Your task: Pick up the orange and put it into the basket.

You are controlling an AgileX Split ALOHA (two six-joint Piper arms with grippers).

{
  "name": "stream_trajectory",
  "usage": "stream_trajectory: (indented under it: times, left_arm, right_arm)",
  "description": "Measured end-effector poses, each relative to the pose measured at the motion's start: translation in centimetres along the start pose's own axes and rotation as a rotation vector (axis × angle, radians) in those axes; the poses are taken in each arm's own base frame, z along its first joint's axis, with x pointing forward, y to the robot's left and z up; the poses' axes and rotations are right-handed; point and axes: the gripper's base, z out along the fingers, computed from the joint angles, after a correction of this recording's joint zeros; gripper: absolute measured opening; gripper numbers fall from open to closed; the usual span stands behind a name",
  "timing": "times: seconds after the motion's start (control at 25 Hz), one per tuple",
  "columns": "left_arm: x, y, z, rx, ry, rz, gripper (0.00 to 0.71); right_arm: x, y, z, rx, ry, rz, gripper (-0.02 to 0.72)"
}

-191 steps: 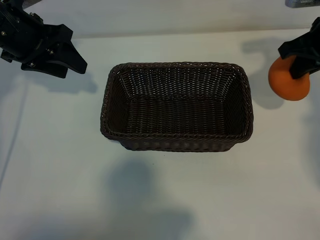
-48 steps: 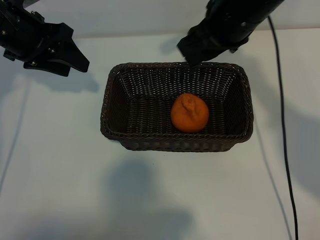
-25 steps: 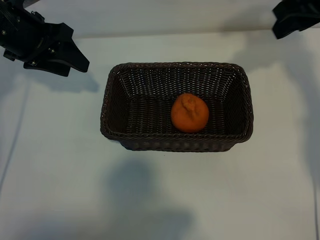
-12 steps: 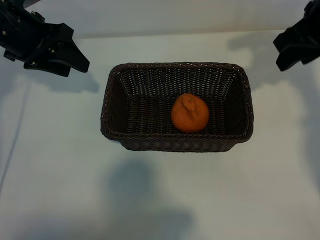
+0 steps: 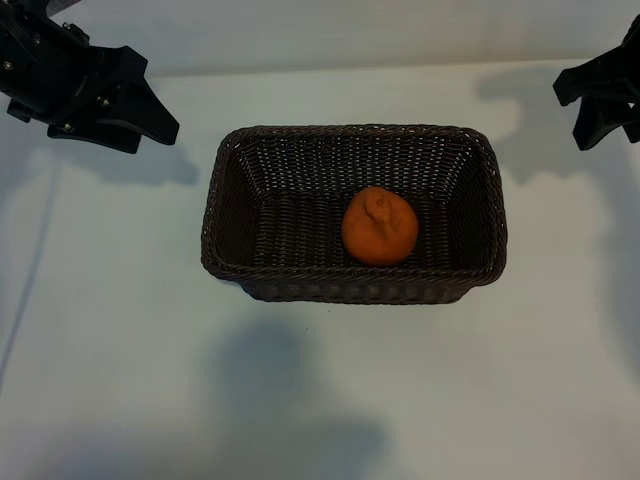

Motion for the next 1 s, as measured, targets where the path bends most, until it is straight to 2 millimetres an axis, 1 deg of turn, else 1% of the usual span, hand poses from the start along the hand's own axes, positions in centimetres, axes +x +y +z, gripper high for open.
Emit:
stream_trajectory:
  times: [0.28, 0.64, 1.0]
  left_arm:
    - [0.01, 0.01, 0.00, -0.002, 0.001, 0.000, 0.547]
    - [0.01, 0.02, 0.00, -0.003, 0.001, 0.003, 0.547]
    - [0.01, 0.02, 0.00, -0.003, 0.001, 0.003, 0.547]
  right_arm:
    - [0.00, 0.00, 0.00, 0.000, 0.000, 0.001, 0.479]
    - [-0.06, 0.58, -0.02, -0.067, -0.006, 0.026, 0.479]
    - [-0.09, 0.80, -0.04, -0.092, -0.009, 0.035, 0.479]
